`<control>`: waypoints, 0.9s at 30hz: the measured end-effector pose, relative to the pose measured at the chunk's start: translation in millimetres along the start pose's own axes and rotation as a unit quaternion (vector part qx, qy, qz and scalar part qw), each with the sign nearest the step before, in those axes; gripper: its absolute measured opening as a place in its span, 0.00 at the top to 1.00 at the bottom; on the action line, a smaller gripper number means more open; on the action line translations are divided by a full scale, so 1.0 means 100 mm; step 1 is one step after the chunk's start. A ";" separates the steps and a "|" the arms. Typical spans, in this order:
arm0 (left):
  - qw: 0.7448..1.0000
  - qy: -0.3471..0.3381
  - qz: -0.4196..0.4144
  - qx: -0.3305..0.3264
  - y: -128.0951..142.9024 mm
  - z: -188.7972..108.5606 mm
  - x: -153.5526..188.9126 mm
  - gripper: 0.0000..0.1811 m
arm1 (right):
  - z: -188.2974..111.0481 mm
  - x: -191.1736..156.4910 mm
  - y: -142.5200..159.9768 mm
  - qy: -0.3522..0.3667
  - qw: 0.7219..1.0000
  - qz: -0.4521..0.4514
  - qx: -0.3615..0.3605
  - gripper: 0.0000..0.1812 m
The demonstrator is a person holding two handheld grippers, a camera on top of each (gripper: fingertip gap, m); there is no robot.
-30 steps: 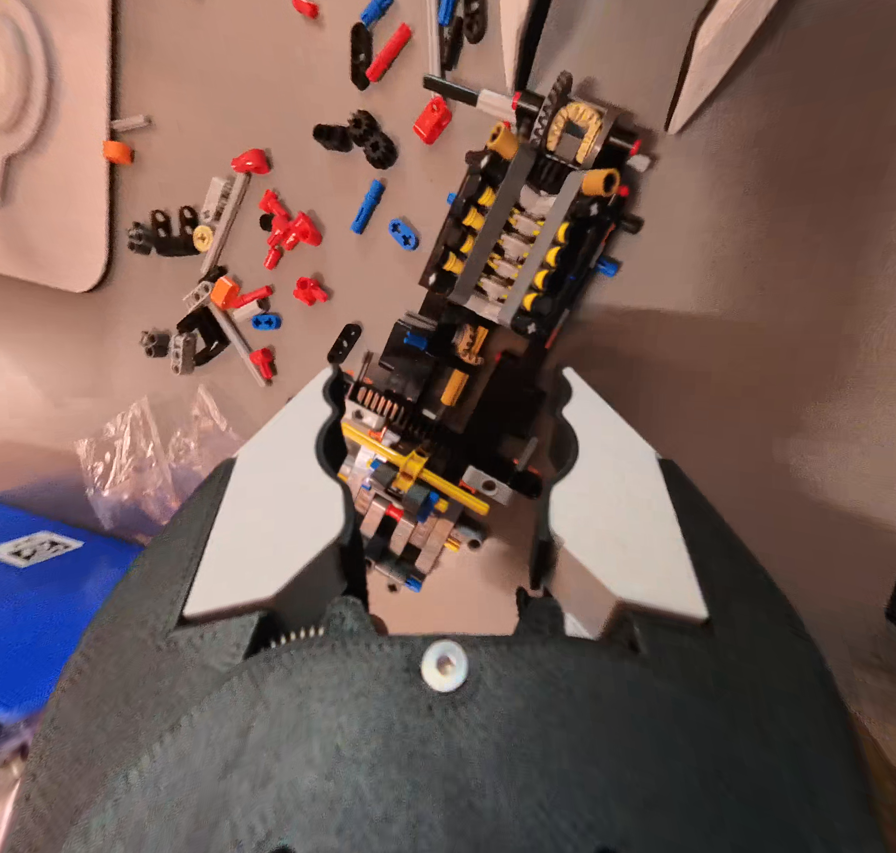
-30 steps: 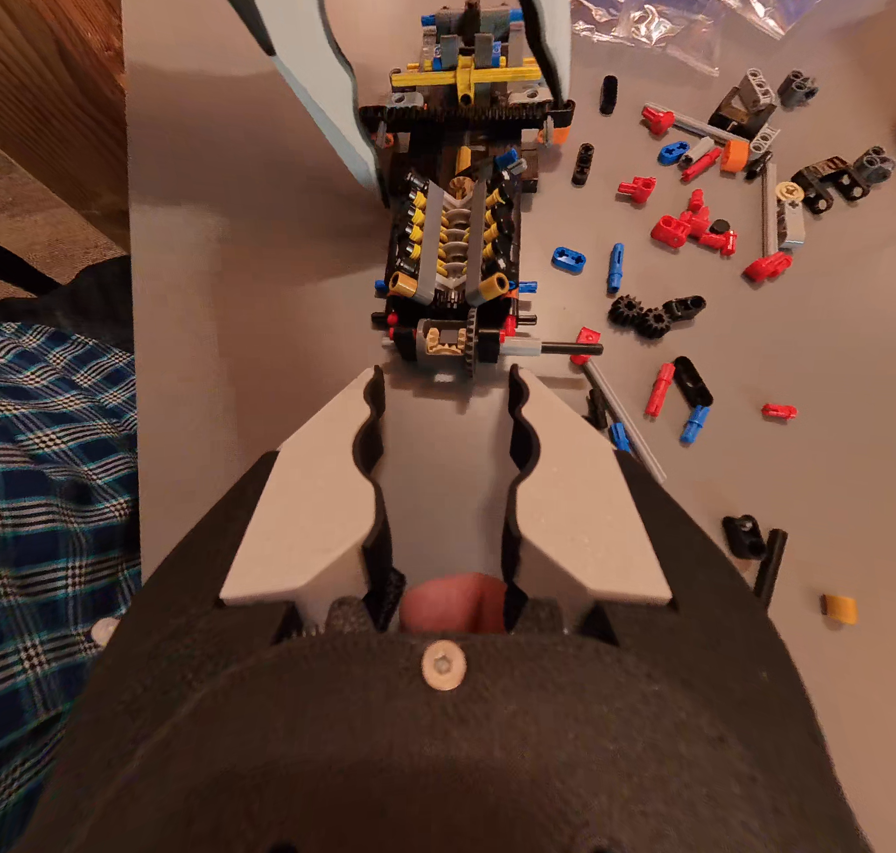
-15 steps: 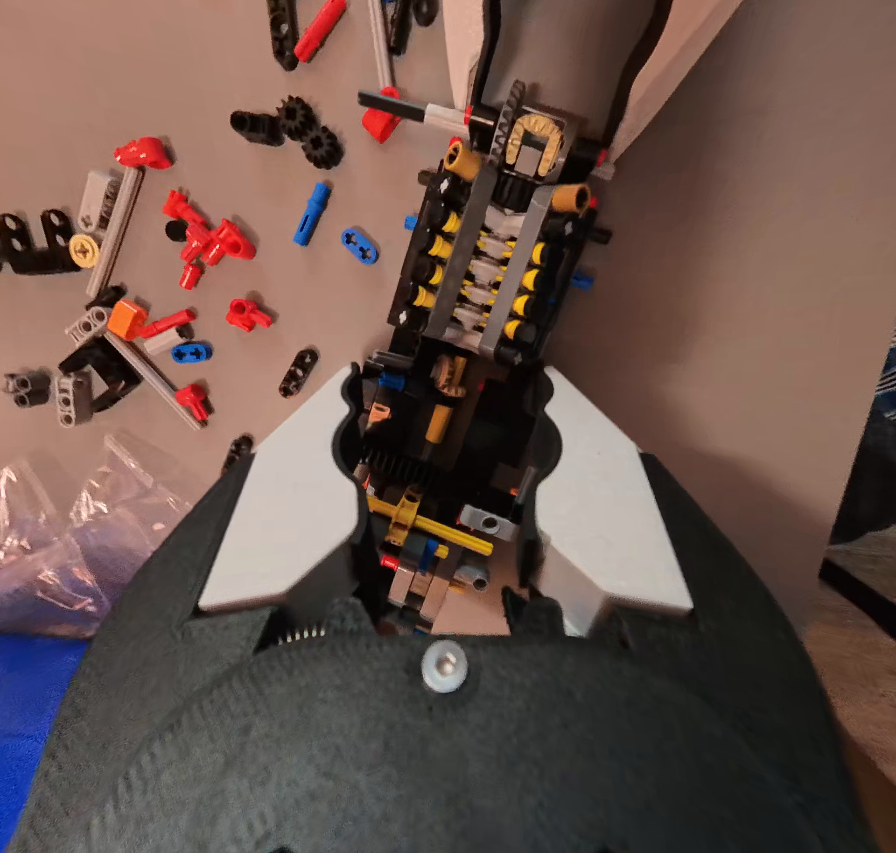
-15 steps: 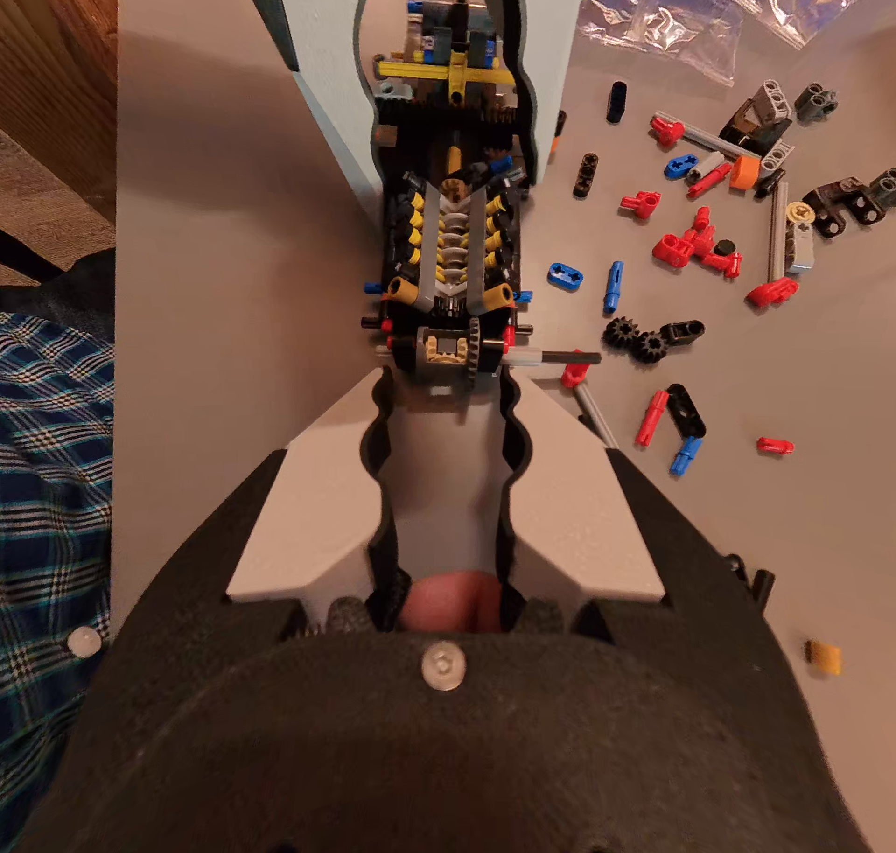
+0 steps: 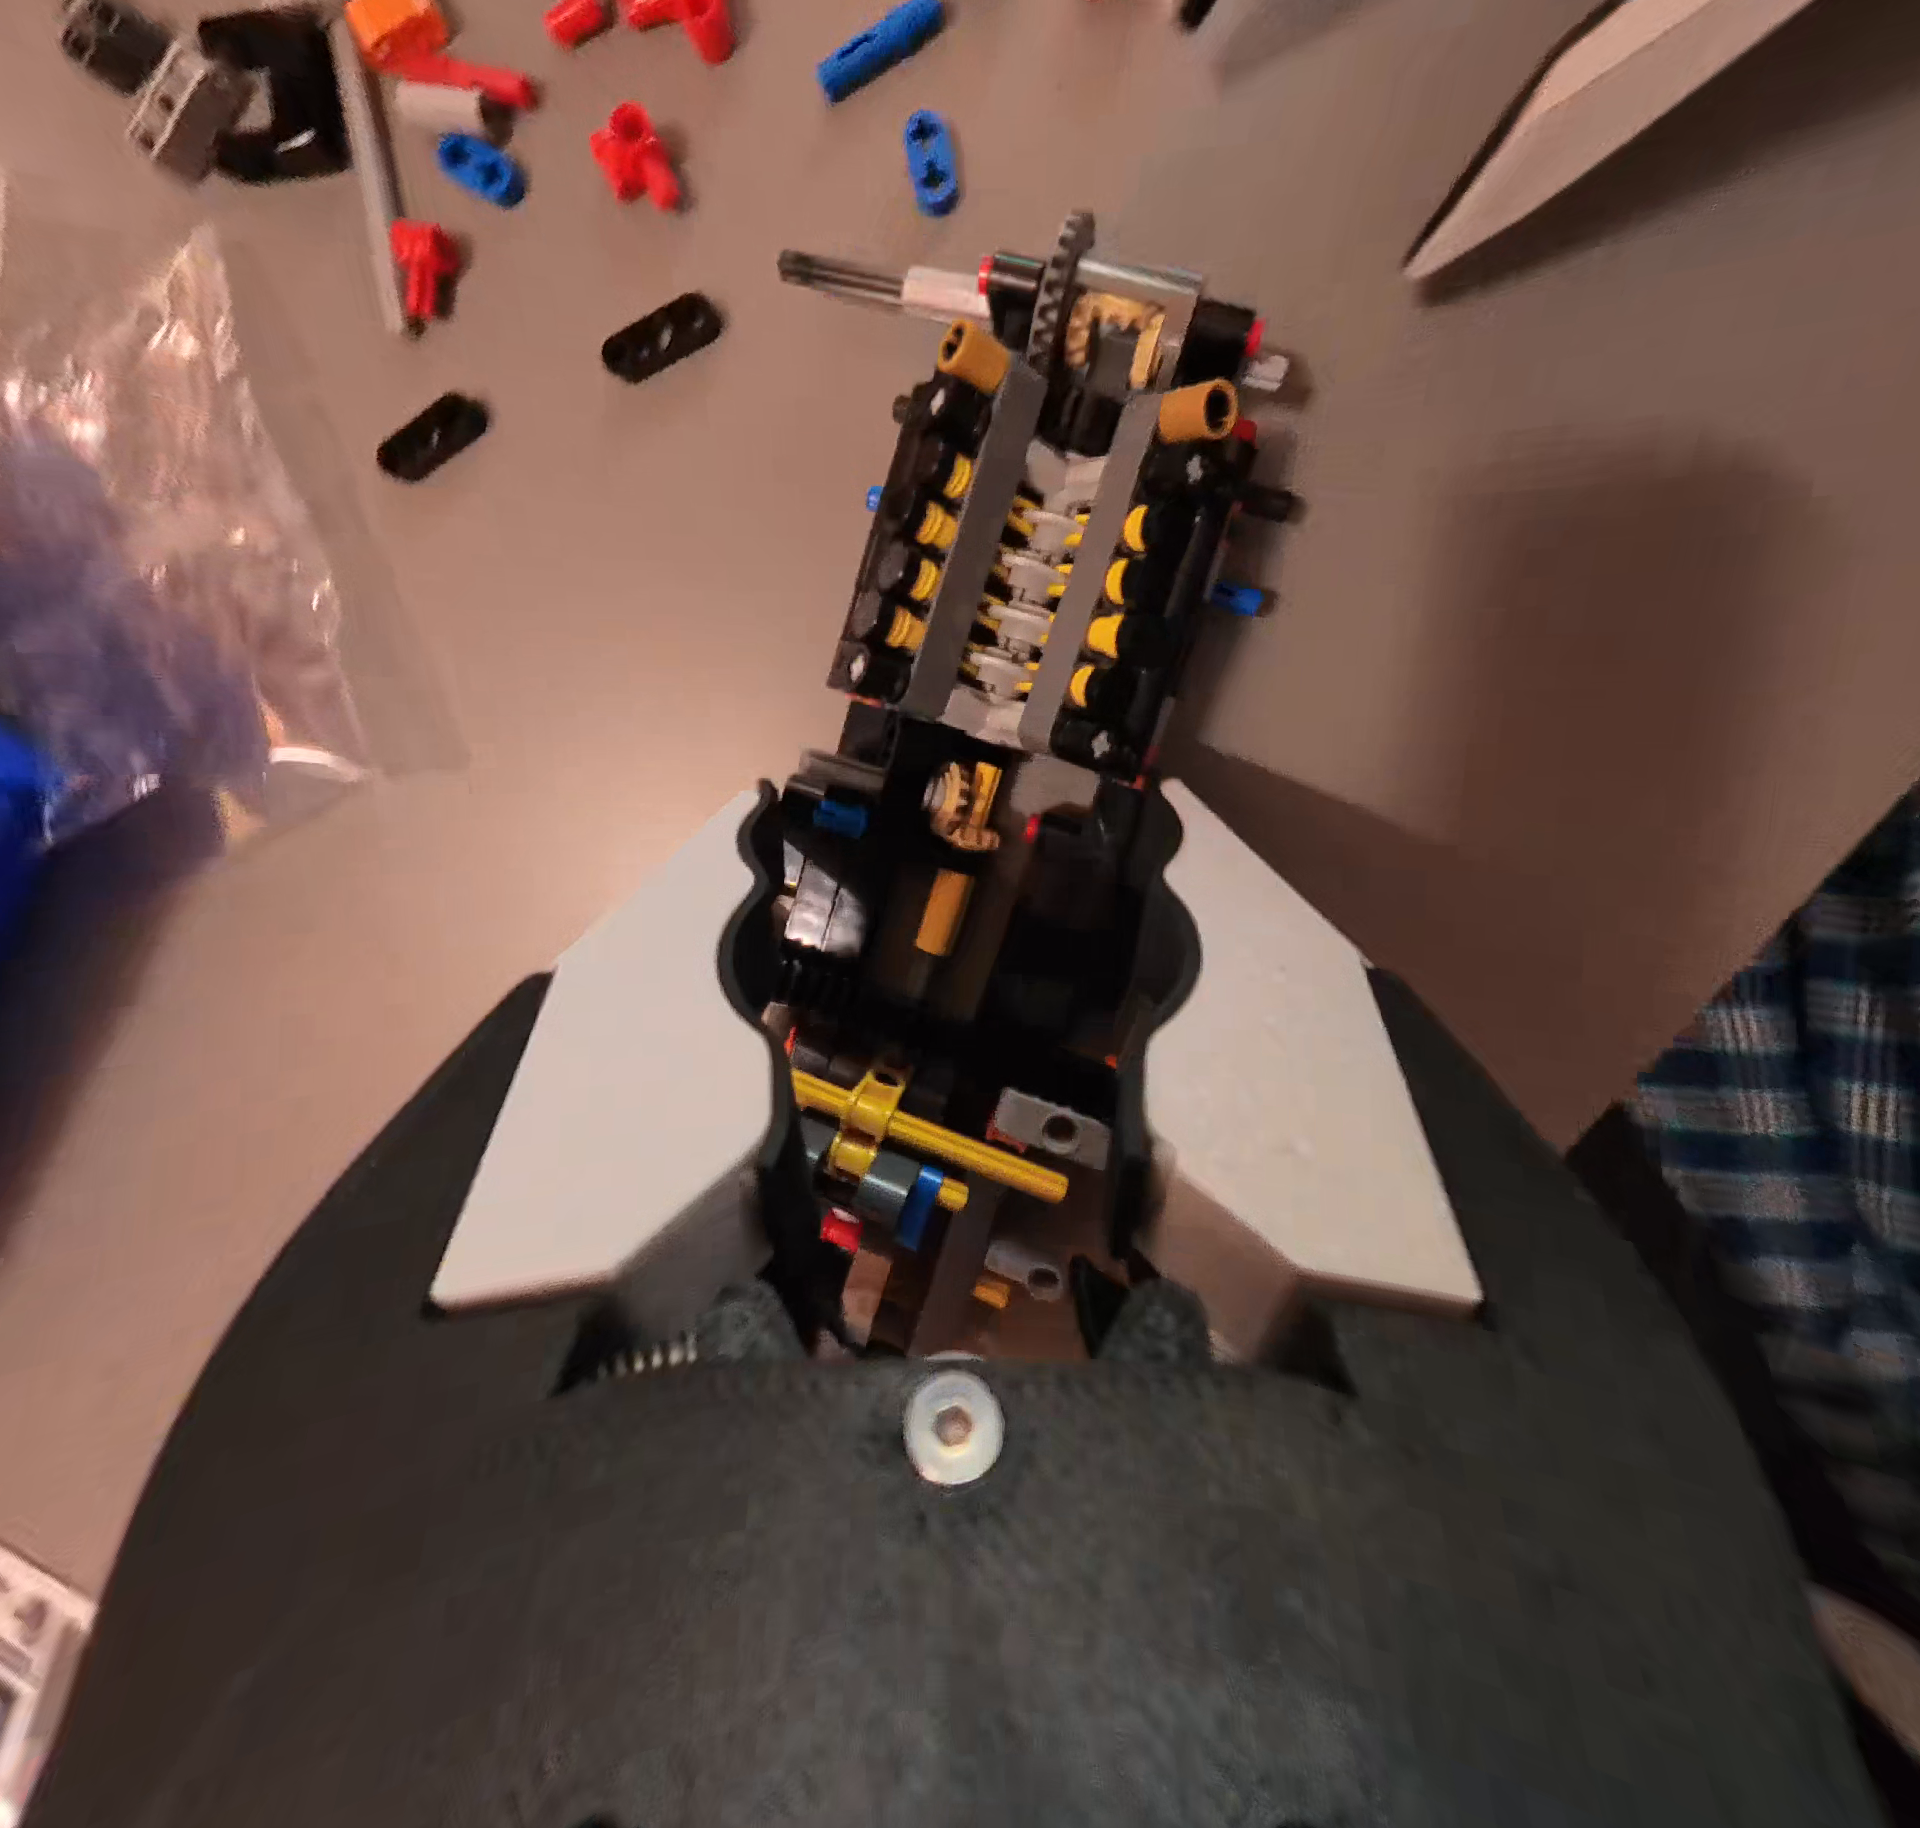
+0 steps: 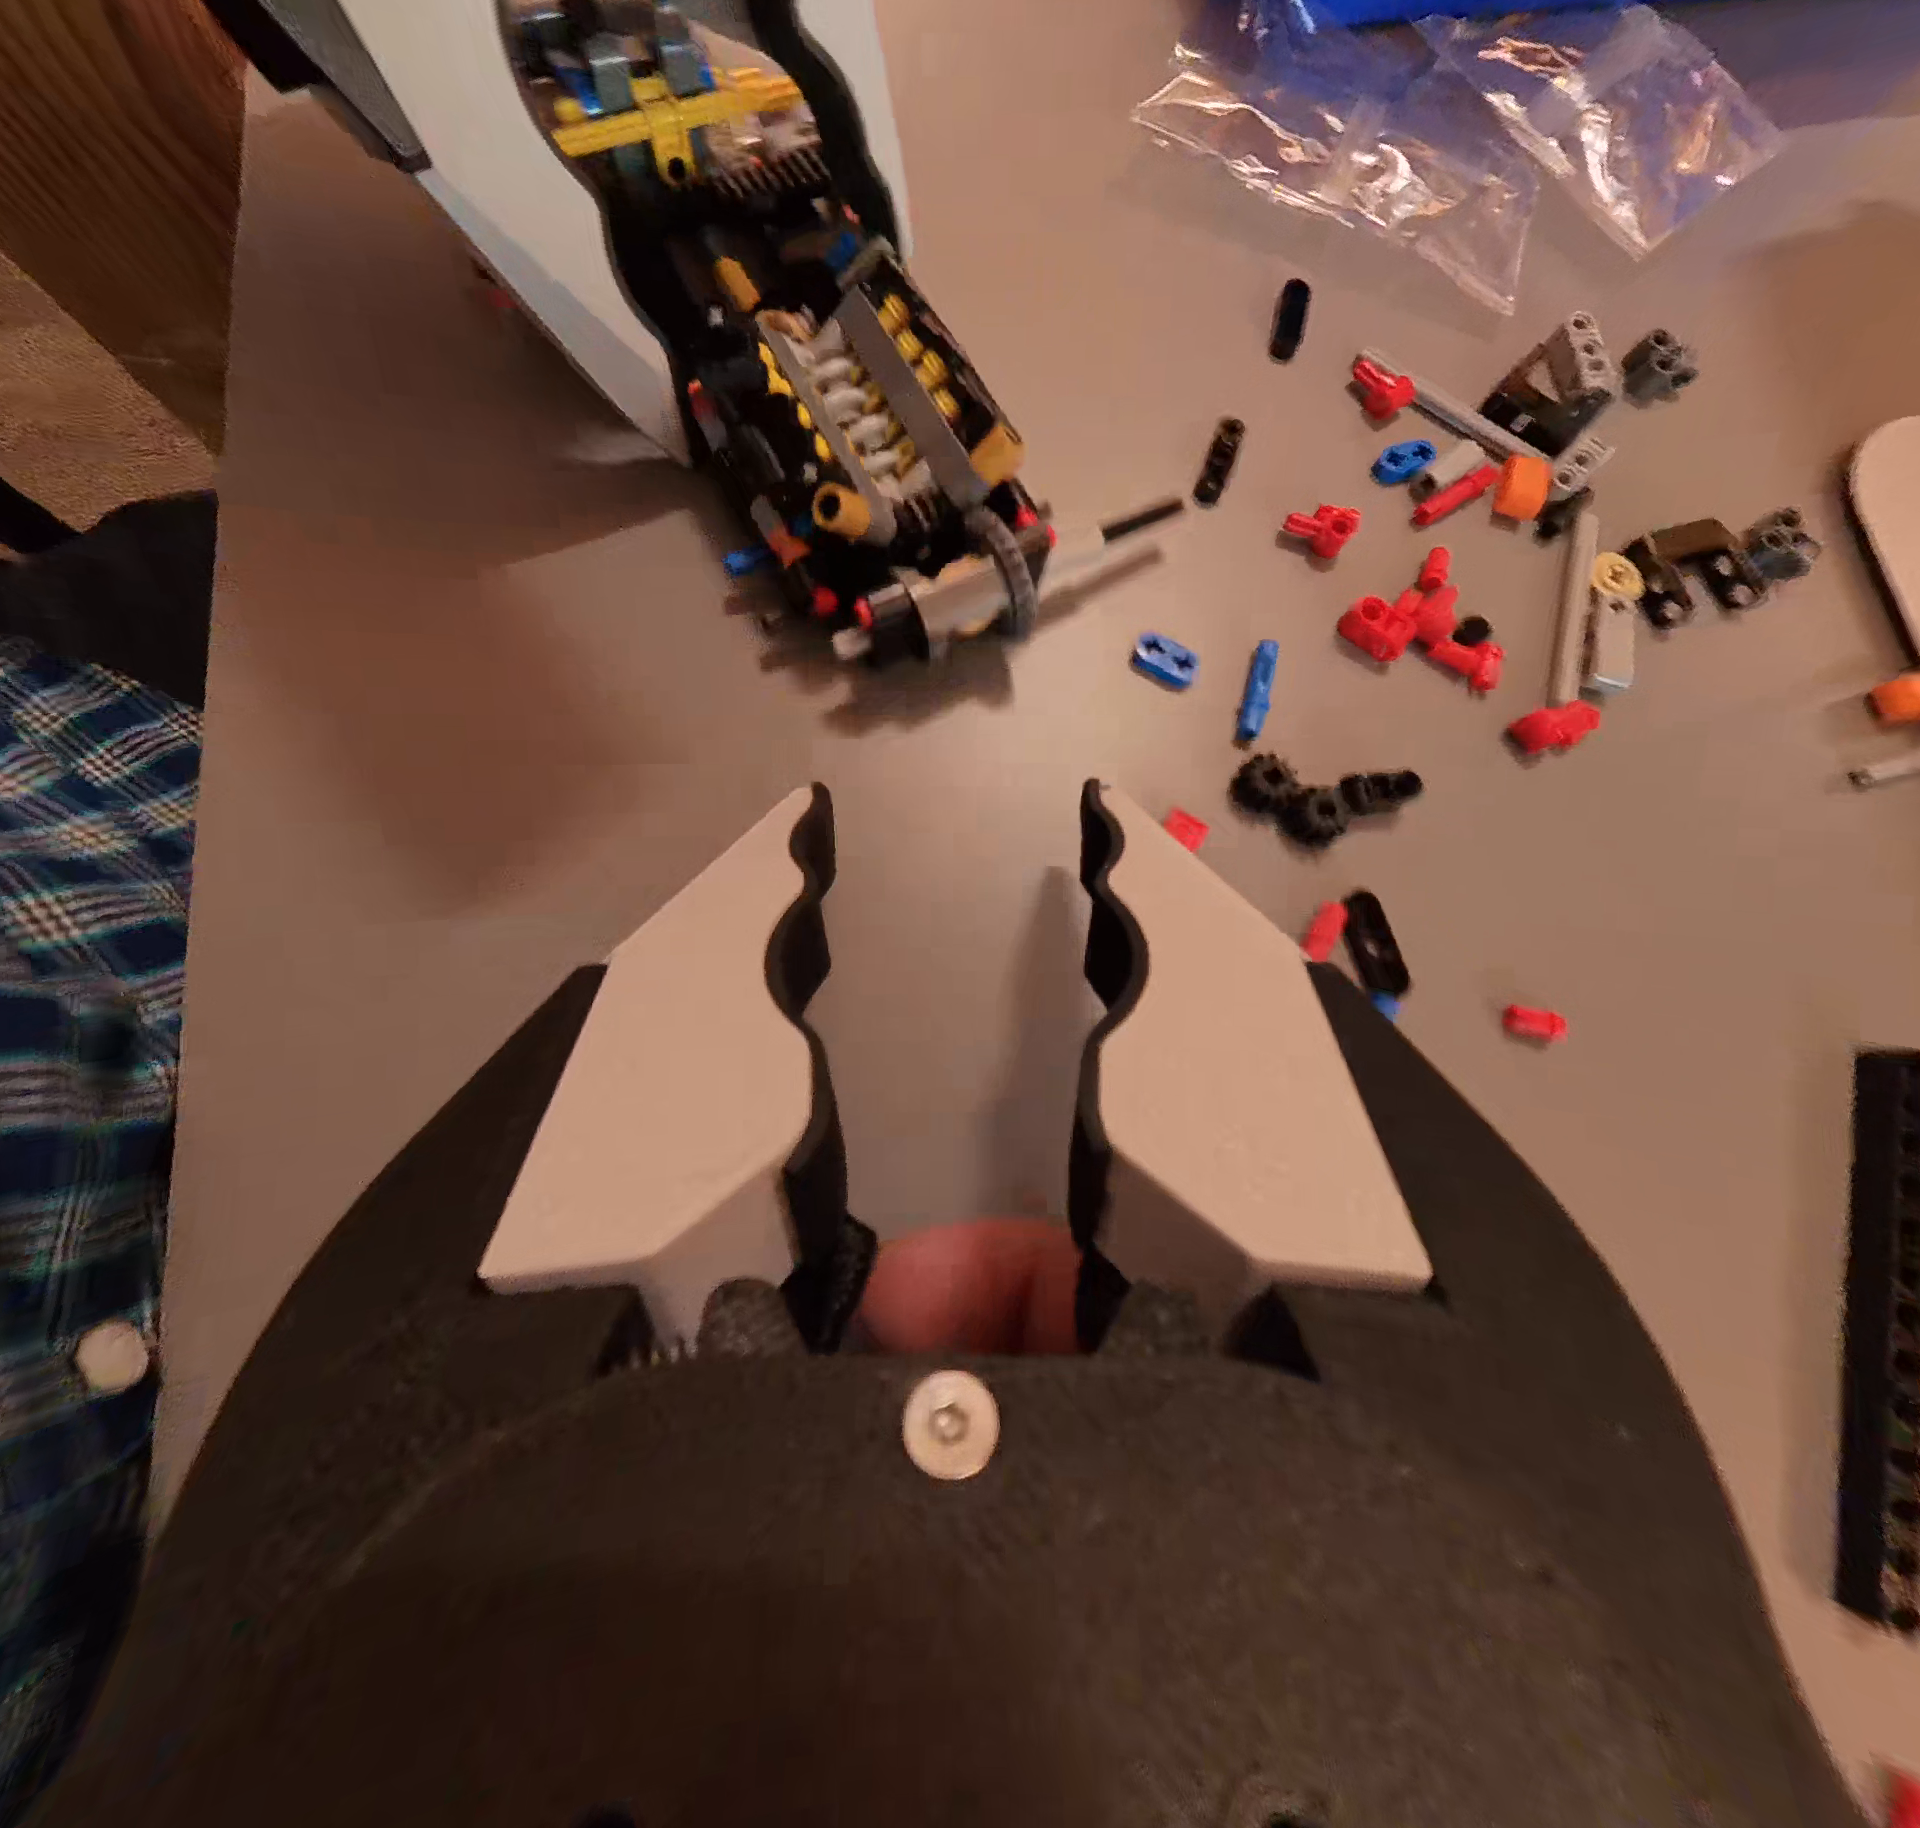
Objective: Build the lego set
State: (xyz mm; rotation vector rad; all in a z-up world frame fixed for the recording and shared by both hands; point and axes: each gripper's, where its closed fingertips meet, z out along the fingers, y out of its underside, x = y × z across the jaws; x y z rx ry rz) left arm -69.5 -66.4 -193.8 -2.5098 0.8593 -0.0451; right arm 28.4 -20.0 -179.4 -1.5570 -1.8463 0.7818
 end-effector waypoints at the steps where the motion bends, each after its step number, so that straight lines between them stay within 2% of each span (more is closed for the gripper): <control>1: 1.000 -0.011 -0.018 0.004 0.01 -0.01 0.01 0.64 | -0.07 0.04 0.04 0.008 1.000 0.003 -0.001 0.75; 7: 0.991 -0.066 -0.113 0.014 0.08 -0.05 0.03 0.64 | -0.48 0.34 0.37 0.060 0.998 0.033 -0.014 0.78; 14: 0.973 -0.134 -0.189 0.023 0.10 -0.07 -0.06 0.68 | -0.57 0.42 0.45 0.078 0.996 0.033 -0.013 0.78; 21: 0.974 -0.128 -0.182 0.046 0.01 -0.13 -0.02 0.59 | -0.62 0.41 0.45 0.079 0.997 0.027 -0.005 0.77; 27: 0.982 -0.134 -0.121 0.050 -0.07 -0.22 -0.05 0.57 | -0.67 0.46 0.54 0.080 0.997 0.014 -0.015 0.88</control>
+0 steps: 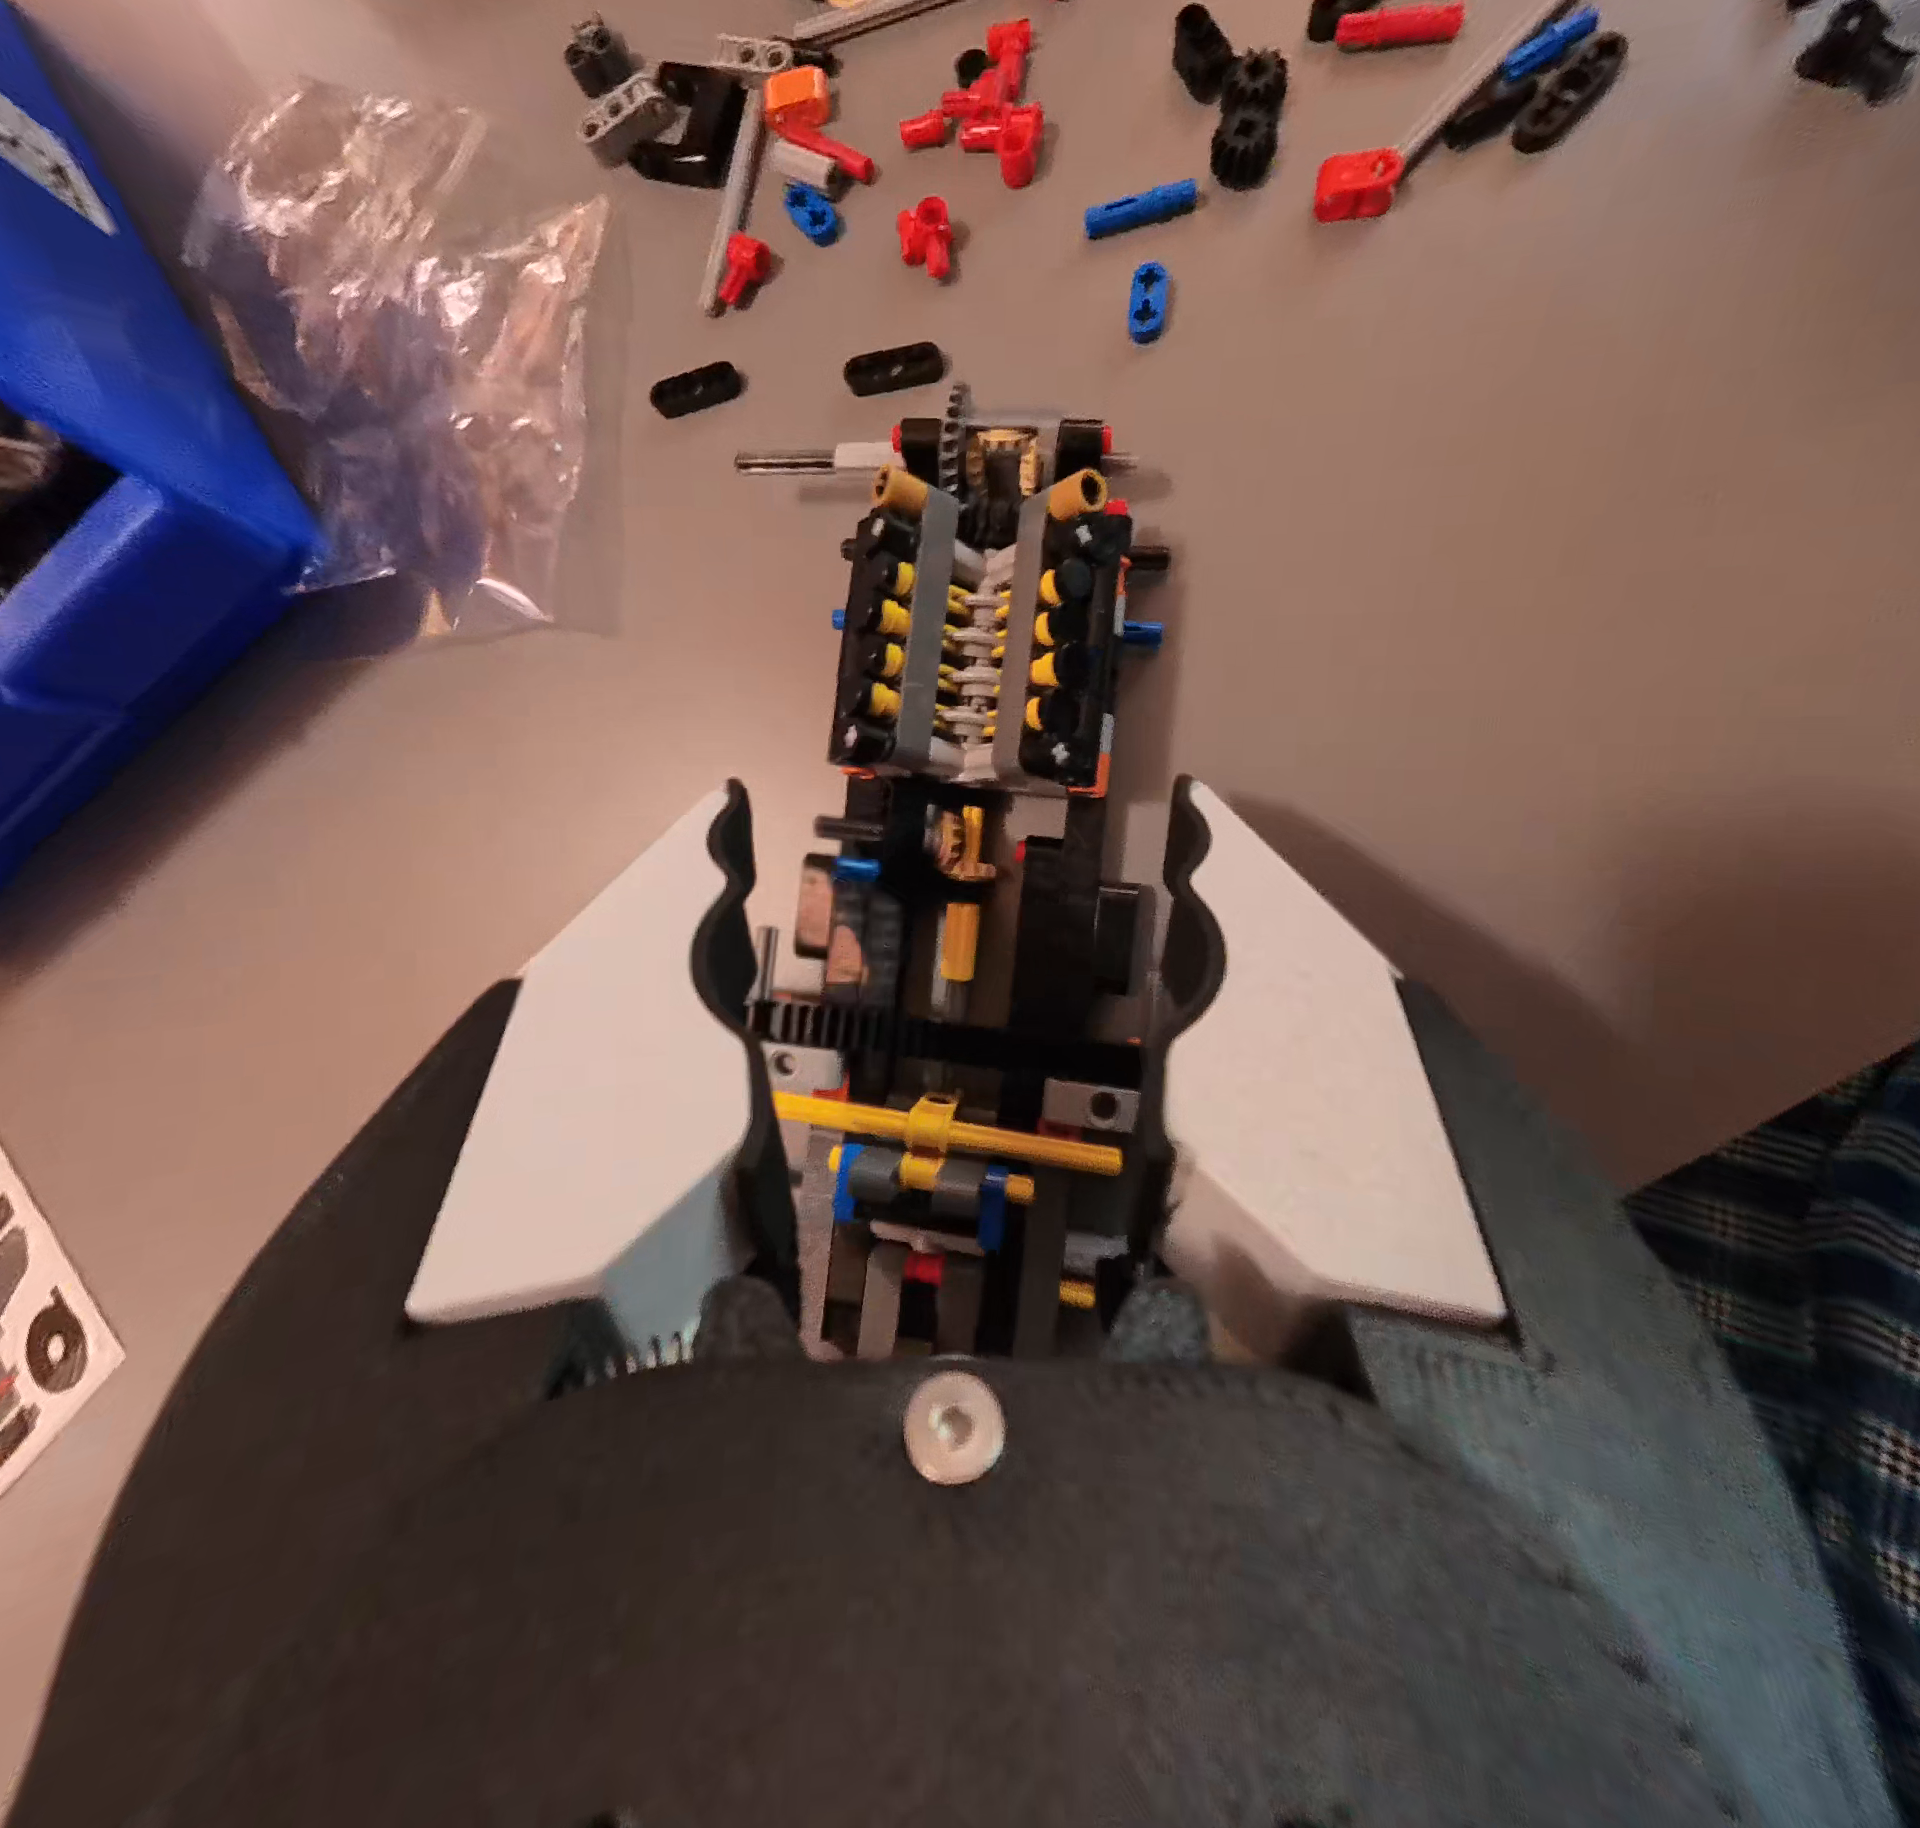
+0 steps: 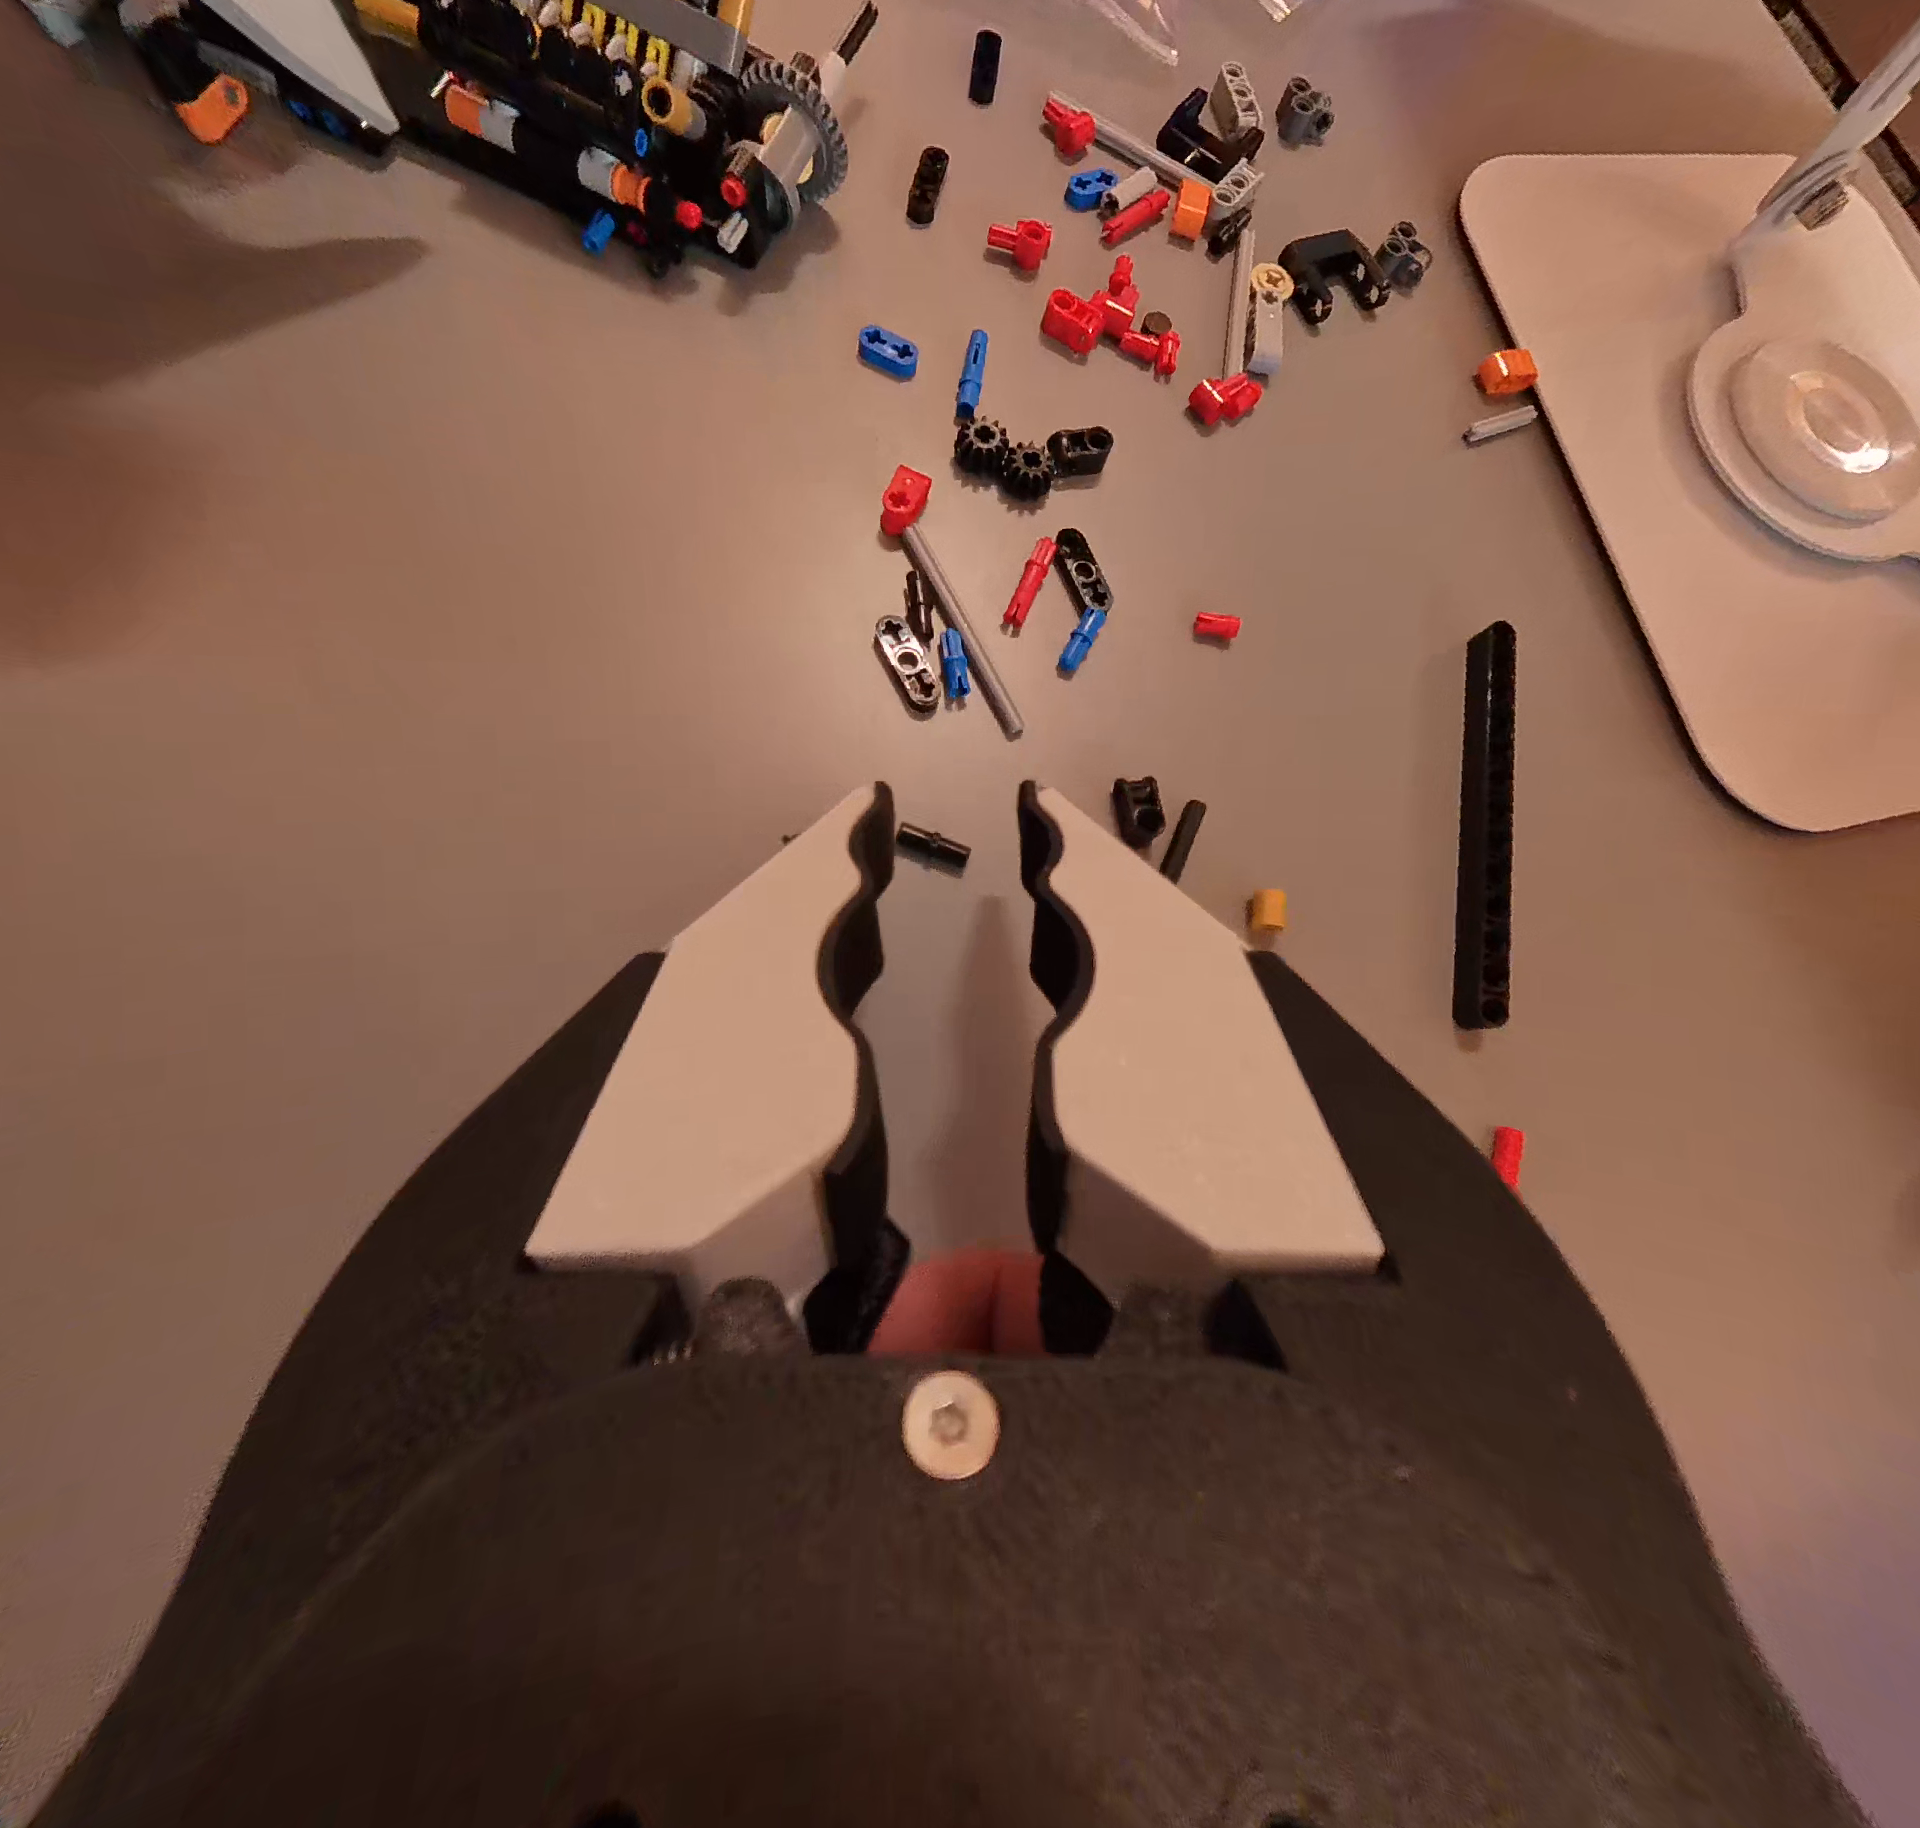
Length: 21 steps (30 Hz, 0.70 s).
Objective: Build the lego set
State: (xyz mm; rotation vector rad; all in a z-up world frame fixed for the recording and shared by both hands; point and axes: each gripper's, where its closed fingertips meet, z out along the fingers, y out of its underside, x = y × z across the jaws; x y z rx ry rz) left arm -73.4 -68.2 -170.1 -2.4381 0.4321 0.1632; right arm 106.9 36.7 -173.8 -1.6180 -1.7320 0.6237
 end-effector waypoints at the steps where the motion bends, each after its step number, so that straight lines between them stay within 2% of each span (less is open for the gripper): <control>1: 1.000 0.008 0.005 -0.002 0.00 0.02 0.02 0.57 | 0.00 0.00 0.01 -0.003 1.000 -0.005 -0.002 0.90; 4: 1.000 0.021 0.021 -0.005 -0.03 0.06 0.04 0.59 | -0.01 -0.01 0.00 -0.007 1.000 -0.013 -0.006 0.91; 12: 0.999 0.036 0.037 -0.013 -0.03 0.14 0.00 0.60 | 0.09 0.07 -0.26 -0.008 0.999 -0.046 0.006 0.91; 21: 0.997 0.054 0.041 -0.033 0.12 0.19 -0.02 0.64 | 0.47 0.40 -0.70 -0.020 0.998 -0.052 0.013 0.91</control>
